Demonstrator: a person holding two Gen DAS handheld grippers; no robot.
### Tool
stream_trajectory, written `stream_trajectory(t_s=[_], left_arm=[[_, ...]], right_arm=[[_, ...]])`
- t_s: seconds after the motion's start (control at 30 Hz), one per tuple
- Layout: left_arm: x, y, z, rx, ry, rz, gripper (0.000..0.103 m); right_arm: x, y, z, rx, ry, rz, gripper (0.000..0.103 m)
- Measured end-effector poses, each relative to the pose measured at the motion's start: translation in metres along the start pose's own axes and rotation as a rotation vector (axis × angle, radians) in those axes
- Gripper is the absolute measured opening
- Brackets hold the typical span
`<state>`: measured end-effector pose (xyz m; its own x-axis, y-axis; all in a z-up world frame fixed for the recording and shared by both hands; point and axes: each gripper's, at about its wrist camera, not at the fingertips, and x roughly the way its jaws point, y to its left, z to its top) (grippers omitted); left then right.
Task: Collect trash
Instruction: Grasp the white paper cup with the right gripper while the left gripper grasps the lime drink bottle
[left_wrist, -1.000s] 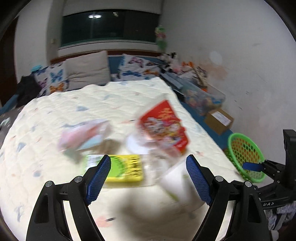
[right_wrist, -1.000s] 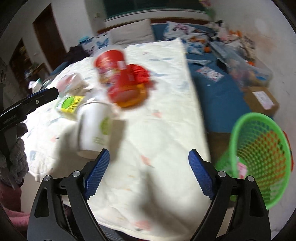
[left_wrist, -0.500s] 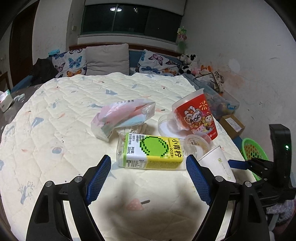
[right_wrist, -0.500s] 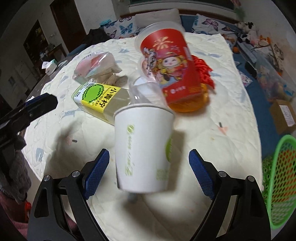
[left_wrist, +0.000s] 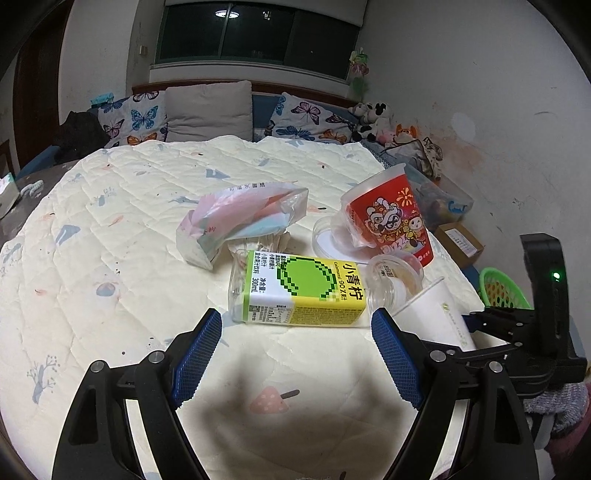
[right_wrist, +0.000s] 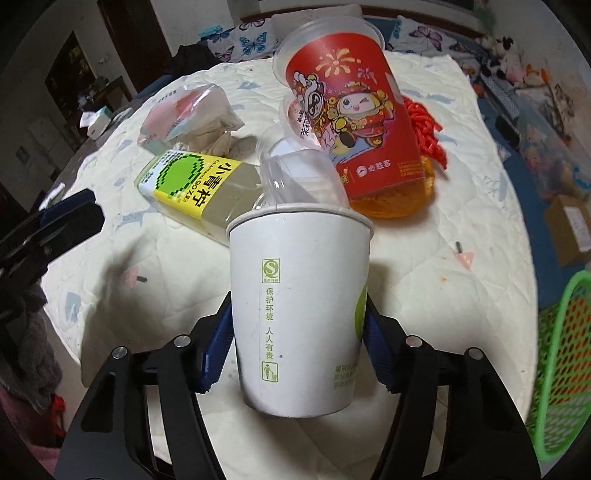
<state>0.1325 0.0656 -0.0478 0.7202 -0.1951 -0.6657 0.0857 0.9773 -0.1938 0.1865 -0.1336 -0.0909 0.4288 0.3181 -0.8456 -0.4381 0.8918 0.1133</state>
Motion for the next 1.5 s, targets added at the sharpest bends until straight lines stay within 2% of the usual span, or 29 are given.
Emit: stream_trajectory(t_s=[0.27, 0.7, 0.9, 1.0, 1.13, 1.23, 1.33, 1.5], left_arm=[[0.003, -0.003, 0.001, 0.003, 0.002, -0.024, 0.080], [0.018, -0.030, 0.008, 0.033, 0.030, -0.096, 0.080], [0.022, -0.036, 0.012, 0.069, 0.024, -0.093, 0.079], [0.027, -0.034, 0.016, 0.134, 0.047, -0.118, 0.079], [0.038, -0.037, 0.024, 0.298, 0.097, -0.124, 0.079], [0.047, -0.044, 0.033, 0.435, 0.142, -0.198, 0.079], [0.062, -0.051, 0.039, 0.565, 0.184, -0.223, 0.080], [0.085, -0.058, 0.049, 0.701, 0.247, -0.265, 0.084]], right_arm=[[-0.018, -0.010, -0.015, -0.009, -0.005, -0.027, 0.064], [-0.038, -0.040, -0.039, 0.066, -0.024, -0.059, 0.064], [-0.043, -0.048, -0.044, 0.087, -0.032, -0.054, 0.064], [-0.045, -0.051, -0.046, 0.089, -0.035, -0.049, 0.064], [-0.045, -0.052, -0.046, 0.090, -0.037, -0.045, 0.064], [-0.046, -0.053, -0.045, 0.093, -0.033, -0.046, 0.064], [-0.047, -0.055, -0.045, 0.099, -0.031, -0.055, 0.064], [-0.054, -0.061, -0.046, 0.120, -0.033, -0.067, 0.064]])
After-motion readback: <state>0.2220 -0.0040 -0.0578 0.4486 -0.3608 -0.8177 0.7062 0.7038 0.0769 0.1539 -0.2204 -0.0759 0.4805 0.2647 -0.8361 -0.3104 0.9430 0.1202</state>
